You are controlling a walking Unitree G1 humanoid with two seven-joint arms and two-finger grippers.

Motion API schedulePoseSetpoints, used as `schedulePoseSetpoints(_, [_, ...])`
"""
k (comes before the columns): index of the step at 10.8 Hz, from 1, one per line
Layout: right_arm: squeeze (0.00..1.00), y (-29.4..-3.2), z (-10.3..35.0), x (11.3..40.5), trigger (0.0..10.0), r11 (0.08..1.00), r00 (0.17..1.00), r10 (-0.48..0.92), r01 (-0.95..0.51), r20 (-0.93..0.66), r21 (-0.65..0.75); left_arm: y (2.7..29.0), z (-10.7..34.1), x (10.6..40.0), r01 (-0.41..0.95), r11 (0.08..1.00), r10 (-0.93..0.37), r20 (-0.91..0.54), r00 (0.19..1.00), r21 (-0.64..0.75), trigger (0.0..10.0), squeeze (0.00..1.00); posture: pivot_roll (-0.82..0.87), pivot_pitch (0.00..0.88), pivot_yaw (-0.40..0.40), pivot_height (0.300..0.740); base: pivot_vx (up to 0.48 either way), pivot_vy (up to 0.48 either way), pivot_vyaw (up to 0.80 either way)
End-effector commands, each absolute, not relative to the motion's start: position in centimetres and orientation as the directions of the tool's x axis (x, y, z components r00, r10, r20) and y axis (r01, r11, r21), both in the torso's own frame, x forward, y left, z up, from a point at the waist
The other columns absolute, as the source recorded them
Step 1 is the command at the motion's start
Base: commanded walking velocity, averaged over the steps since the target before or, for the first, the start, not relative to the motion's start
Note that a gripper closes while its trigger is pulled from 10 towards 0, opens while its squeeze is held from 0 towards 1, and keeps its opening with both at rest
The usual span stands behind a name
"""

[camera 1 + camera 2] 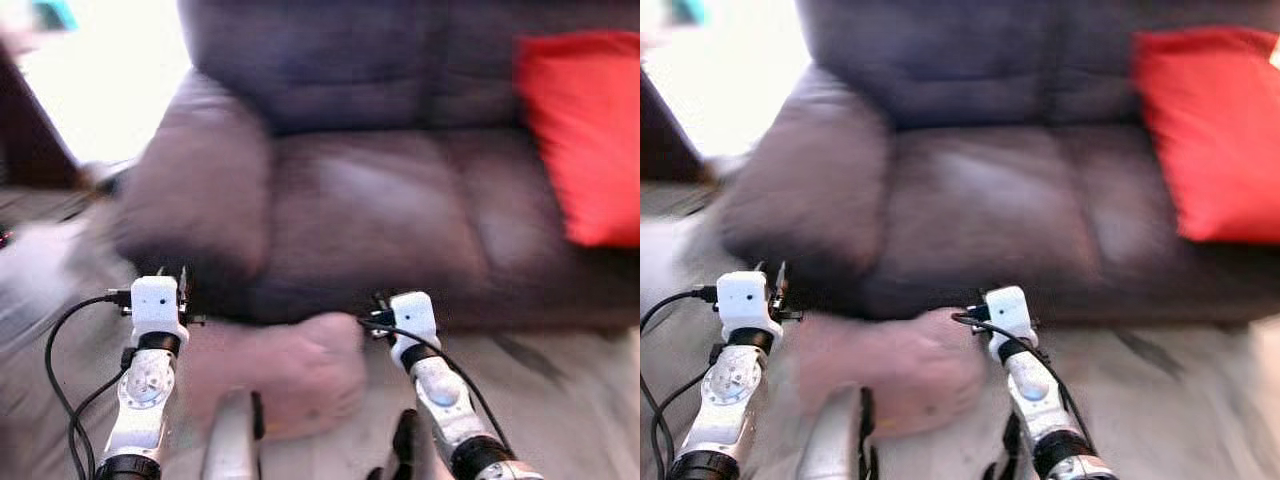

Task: Move the pillow to the sofa from floor

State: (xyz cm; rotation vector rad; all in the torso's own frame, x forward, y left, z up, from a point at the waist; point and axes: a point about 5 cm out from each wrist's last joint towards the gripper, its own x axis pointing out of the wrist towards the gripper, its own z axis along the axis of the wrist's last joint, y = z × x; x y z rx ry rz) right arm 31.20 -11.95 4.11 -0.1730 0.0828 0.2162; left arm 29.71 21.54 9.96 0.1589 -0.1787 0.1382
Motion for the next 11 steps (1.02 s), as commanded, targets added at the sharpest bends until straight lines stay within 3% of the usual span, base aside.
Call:
schedulePoseSetpoints(1, [0.0,-12.13,3.86,30.98,10.0,0.963,0.973,0.204,-0.219,-0.106,-0.155,21.55,9.47,29.64,-0.146,0.978,0.122,0.16,0.98,0.149,10.0,0.0,0.13,0.152,-0.015,0.569,0.0,0.0,0.0])
schedulePoseSetpoints(4, [0.0,-12.19,3.89,31.01,10.0,0.966,0.974,0.201,-0.215,-0.103,-0.142,21.61,9.36,29.62,-0.151,0.978,0.13,0.153,0.98,0.14,10.0,0.0,0.13,0.151,-0.016,0.569,0.0,0.0,0.0])
schedulePoseSetpoints(11, [0.0,-11.94,3.62,30.85,10.0,0.957,0.968,0.222,-0.24,-0.121,-0.164,21.67,9.34,29.67,-0.151,0.977,0.129,0.149,0.98,0.149,10.0,0.0,0.13,0.151,-0.015,0.569,0.0,0.0,0.77])
